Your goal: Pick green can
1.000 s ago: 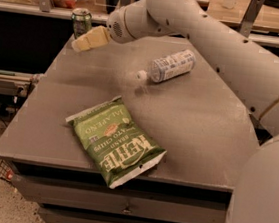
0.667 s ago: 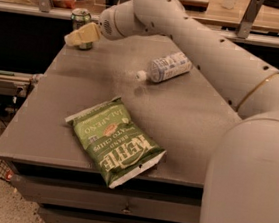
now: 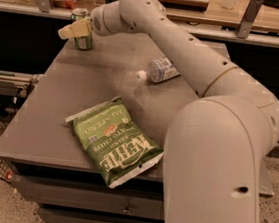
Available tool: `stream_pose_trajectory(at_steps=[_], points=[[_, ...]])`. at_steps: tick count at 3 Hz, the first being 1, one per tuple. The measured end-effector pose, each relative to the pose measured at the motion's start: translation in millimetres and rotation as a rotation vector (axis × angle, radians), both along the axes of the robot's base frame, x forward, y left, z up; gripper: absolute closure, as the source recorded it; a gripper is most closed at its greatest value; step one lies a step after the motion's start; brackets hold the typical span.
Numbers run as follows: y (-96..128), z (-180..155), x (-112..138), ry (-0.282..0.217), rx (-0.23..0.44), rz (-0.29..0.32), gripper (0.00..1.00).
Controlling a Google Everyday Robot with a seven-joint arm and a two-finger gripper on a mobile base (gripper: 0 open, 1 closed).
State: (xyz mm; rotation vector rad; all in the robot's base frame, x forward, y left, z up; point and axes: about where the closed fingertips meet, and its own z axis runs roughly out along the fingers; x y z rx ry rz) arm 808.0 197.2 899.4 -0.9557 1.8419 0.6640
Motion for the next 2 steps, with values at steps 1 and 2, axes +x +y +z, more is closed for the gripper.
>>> stream_pose_trajectory(at_steps=[1,2], points=[[4,-13,22,0.029,0.024,-0.019,0.0],[2,-24,28,0.089,0.052,-0.046,0.16]])
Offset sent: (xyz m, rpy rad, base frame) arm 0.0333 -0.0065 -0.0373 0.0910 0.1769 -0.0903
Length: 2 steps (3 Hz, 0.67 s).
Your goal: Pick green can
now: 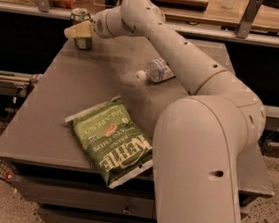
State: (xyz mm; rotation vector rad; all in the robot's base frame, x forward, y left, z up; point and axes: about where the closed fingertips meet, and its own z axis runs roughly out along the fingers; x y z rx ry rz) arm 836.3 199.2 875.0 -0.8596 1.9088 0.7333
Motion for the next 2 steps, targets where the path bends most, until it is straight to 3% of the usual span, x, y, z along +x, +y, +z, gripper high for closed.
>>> stream_pose_trajectory(at_steps=[1,2], points=[[-7,-9,-8,0.065,0.037,-0.017,0.46],[-9,-10,-23,0.1,0.064,-0.006,0.69]])
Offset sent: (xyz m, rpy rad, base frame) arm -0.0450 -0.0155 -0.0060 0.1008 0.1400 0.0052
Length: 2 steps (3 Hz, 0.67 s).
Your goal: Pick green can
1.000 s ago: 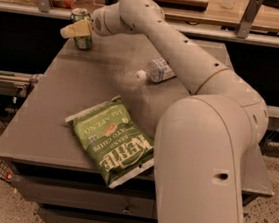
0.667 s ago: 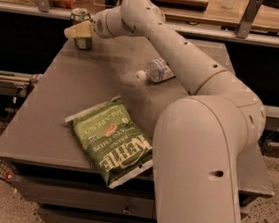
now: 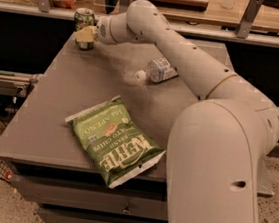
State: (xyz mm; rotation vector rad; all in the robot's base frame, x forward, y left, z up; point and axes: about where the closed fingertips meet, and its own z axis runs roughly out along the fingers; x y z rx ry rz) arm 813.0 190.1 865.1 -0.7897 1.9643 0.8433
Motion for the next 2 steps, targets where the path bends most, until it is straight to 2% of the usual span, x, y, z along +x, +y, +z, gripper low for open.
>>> stream_pose_trajectory(at_steps=[1,2], points=[[-9,26,-13,-0.03,0.039,0.008,0.93],[-41,74,-35,-0.113,0.071,0.019,1.0]])
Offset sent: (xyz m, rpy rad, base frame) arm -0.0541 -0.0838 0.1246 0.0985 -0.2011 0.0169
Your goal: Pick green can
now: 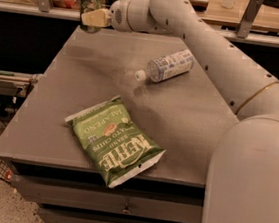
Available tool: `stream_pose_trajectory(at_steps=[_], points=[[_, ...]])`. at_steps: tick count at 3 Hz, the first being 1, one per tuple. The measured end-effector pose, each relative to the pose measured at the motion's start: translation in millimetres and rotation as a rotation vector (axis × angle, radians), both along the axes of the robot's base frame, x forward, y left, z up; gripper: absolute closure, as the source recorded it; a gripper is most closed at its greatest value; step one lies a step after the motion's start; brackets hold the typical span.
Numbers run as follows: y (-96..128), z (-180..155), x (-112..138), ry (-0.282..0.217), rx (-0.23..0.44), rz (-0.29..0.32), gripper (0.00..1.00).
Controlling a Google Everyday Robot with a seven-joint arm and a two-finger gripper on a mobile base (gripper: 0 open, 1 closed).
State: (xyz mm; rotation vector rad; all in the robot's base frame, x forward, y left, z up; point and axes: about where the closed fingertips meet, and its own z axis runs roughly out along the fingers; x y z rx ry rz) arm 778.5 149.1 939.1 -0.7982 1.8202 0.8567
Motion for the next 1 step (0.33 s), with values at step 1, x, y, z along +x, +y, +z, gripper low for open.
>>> stream_pose_trajectory(at_steps=[1], points=[[-2.4,-0.3,0.4,-0.002,-0.001,-0.002,1.0]])
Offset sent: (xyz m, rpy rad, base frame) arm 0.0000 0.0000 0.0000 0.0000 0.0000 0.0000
